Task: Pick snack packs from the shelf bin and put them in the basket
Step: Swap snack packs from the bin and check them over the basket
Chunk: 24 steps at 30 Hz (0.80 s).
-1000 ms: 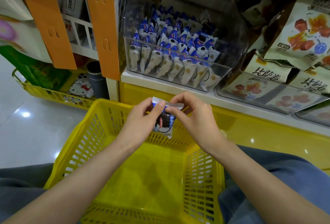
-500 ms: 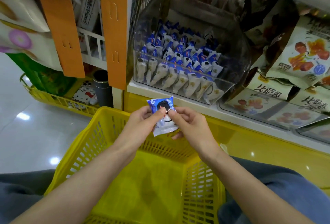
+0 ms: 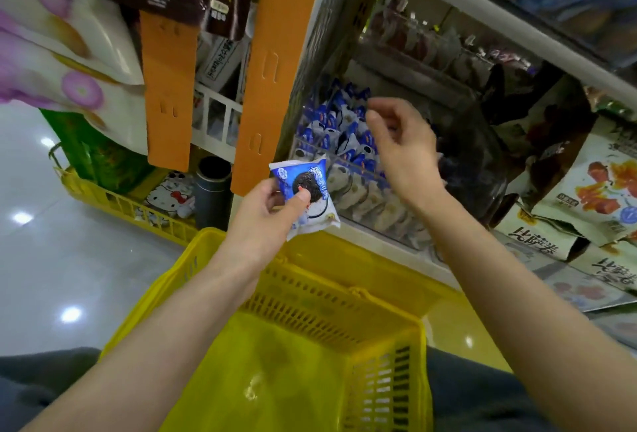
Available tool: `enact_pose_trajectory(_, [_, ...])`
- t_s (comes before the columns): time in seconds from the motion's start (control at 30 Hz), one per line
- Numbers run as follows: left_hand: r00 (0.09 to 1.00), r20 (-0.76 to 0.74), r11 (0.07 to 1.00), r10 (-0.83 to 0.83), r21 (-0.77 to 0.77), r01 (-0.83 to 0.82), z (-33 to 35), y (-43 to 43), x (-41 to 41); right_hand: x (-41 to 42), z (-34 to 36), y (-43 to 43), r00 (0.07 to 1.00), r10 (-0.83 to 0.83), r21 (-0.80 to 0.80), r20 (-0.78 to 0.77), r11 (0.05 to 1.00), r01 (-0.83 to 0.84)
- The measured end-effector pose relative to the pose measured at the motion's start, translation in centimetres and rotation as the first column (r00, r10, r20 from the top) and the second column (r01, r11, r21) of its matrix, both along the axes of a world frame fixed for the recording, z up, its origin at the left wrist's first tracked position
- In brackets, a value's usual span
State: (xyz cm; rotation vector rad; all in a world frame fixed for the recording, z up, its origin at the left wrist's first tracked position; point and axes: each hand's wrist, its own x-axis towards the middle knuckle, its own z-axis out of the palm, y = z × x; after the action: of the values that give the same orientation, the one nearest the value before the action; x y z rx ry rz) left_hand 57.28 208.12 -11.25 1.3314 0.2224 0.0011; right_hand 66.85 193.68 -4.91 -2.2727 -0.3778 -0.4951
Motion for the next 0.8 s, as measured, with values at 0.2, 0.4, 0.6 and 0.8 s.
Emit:
enact_pose_trajectory(0.2, [1.0, 0.027, 1.0, 0.009, 0.011, -0.009, 0.2, 0.4, 0.7, 9.0, -0.9, 1.6, 0.969, -0.1, -0.288, -0.227, 0.957, 0.032])
enact_pose_trajectory(0.4, [0.998, 0.062, 1.0, 0.001, 0.008, -0.001, 0.3, 0.9, 1.3, 12.3, -1.4, 2.3, 0.946, -0.19, -0.47, -0.264, 0.882, 0.046])
enact_pose_trajectory(0.6, [0.997, 0.071, 1.0, -0.012, 0.002, 0.012, 0.3, 1.0, 1.3, 13.4, -1.3, 2.3, 0.927, -0.265, -0.537, -0.266, 0.839, 0.086])
enact_pose_trajectory(0.8, [0.995, 0.099, 0.999, -0.016, -0.029, 0.019, 0.6, 1.0, 1.2, 11.8, 0.4, 1.0, 0.954, -0.21, -0.315, -0.216, 0.939, 0.136])
